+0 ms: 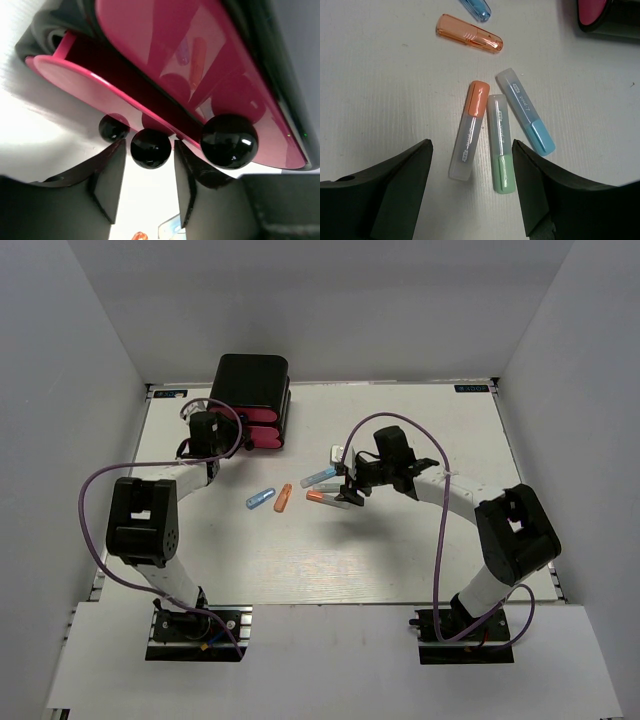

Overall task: Sort the stationery into containers
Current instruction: Open the drawer in the storage box.

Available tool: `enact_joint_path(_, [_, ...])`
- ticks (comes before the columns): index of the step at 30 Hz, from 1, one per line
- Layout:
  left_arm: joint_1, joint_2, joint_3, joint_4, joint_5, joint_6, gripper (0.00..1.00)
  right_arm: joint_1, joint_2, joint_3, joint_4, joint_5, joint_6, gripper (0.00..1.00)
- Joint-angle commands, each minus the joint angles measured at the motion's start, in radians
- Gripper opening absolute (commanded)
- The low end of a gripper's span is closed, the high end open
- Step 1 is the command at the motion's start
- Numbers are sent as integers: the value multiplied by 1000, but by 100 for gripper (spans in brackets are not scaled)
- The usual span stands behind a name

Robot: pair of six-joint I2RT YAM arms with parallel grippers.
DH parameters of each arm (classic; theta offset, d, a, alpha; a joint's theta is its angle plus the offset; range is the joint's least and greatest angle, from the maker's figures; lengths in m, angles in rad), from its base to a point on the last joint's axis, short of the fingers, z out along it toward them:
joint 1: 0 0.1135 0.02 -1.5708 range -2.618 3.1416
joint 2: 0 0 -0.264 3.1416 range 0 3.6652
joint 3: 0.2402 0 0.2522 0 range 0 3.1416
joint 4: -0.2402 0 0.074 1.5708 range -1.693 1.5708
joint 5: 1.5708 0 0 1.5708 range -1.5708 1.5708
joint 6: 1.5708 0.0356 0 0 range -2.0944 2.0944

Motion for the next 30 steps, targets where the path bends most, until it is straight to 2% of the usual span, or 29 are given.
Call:
enact_joint_path(1, [6,5,6,74,20,21,53,-2,-33,0,22,-5,-14,70])
enact_joint_path(8, [6,5,-28,121,48,32,27,-3,-36,0,22,-5,-15,70])
enact_joint_path(9, [6,-4,-37,133,60,32,20,-2,-38,-2,18,-5,-18,70])
enact_joint_path(12, [6,-42,-86,147,71,32,17,-3,-39,-5,18,-5,-20,70])
enact_joint_path(19, [6,-208,-274,156,89,32,16,-3,-27,-6,19,-7,-35,70])
enact_joint_path(21, [6,-244,-296,147,89,41,23,-2,-16,-3,13,-8,-52,72])
enact_joint_path(22, [6,-245,-296,126,89,41,31,1,-12,0,10,-7,-57,74])
enact_joint_path(23, [6,-245,-296,112,80,50,47,1,-2,11,0,-8,-63,74])
enact_joint_path(25, [6,-255,-284,77,80,59,61,3,10,18,-1,-10,-86,75])
enact_joint_path(26, [6,-266,-284,66,71,59,69,3,30,32,-52,-13,-95,75])
enact_joint_path(30, [6,-307,-275,37,71,82,73,4,61,46,-111,-13,-188,68])
